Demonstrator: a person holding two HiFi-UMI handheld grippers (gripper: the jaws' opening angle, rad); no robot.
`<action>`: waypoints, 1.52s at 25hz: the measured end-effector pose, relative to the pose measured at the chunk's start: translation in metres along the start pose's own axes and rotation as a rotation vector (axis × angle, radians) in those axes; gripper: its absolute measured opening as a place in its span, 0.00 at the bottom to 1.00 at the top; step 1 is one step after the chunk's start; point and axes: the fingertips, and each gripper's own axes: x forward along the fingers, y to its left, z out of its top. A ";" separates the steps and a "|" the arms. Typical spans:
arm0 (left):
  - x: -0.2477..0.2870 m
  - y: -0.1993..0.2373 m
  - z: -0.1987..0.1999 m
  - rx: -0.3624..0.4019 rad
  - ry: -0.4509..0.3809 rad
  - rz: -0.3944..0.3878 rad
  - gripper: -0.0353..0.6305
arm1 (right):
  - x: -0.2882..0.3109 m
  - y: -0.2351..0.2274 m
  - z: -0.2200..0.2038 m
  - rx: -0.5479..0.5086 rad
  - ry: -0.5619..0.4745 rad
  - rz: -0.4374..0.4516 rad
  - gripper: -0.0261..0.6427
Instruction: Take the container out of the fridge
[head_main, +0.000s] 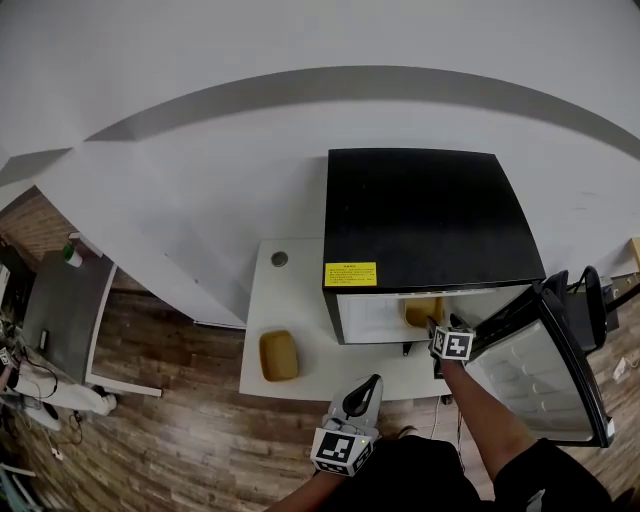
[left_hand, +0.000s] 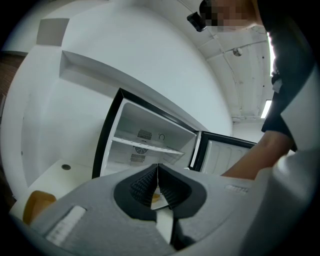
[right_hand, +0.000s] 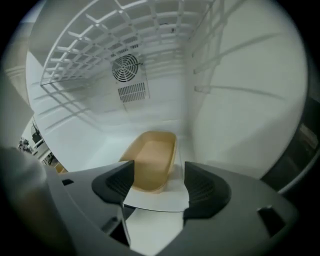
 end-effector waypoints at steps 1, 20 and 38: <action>0.000 0.002 -0.001 -0.001 0.004 0.001 0.08 | 0.006 -0.003 -0.002 0.010 0.013 -0.006 0.48; -0.016 0.031 -0.013 -0.015 0.063 0.047 0.08 | 0.040 -0.025 -0.012 -0.019 0.092 -0.074 0.11; -0.019 0.025 -0.005 0.010 0.036 0.050 0.08 | 0.021 -0.024 -0.003 0.100 0.043 -0.061 0.06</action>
